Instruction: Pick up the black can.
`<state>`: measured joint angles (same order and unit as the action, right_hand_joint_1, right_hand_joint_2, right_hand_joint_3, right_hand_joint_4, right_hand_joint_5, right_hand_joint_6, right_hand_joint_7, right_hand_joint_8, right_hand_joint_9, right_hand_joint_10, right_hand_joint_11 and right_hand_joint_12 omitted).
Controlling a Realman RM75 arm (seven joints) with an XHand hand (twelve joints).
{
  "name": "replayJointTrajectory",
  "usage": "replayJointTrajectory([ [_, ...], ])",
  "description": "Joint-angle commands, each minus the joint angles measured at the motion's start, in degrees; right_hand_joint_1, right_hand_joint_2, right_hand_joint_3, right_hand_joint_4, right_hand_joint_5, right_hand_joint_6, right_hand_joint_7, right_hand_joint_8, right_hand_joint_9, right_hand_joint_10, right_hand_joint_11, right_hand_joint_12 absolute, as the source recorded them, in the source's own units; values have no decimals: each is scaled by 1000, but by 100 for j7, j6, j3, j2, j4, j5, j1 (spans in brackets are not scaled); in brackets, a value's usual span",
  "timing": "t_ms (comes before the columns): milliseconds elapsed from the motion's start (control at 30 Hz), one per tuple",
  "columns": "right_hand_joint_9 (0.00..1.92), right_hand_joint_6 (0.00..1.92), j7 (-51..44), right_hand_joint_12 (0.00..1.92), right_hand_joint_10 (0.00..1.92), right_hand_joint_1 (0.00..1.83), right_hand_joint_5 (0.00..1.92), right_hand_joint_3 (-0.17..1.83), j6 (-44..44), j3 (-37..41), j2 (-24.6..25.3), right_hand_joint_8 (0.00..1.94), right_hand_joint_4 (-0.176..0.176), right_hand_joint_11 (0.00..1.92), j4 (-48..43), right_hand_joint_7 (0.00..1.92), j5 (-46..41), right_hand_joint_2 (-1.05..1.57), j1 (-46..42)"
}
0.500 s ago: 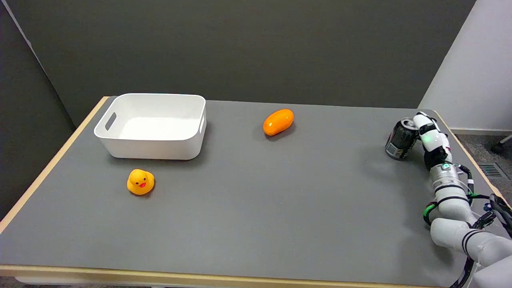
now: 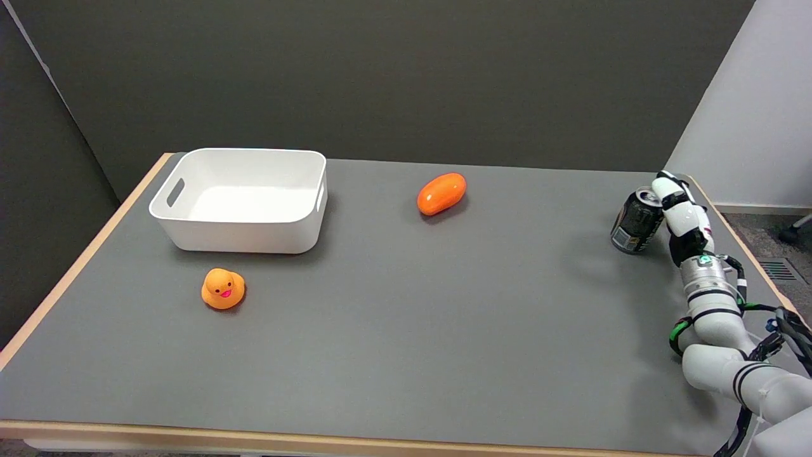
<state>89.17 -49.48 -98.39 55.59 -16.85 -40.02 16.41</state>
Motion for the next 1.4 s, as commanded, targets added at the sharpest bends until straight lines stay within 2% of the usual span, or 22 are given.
replayJointTrajectory([
  [33,64,443,1,852,568,294,142,978,-171,-137,7,330,61,-1,-347,188,177,551,-43],
  [500,63,444,-19,861,575,322,144,978,-184,-161,15,332,57,-1,-332,190,198,556,-146],
  [933,59,444,-34,863,569,798,139,1025,-45,-153,15,333,58,-1,-271,184,198,634,-202],
  [1167,84,366,-34,855,523,964,169,1006,90,-137,15,262,55,-1,-263,213,174,682,-210],
  [1300,97,367,-34,887,529,1040,172,1019,177,-129,15,267,54,-1,-263,224,155,713,-210],
  [1400,190,443,-34,1034,617,1075,227,1044,248,-113,15,341,54,1,-263,325,150,769,-190],
])
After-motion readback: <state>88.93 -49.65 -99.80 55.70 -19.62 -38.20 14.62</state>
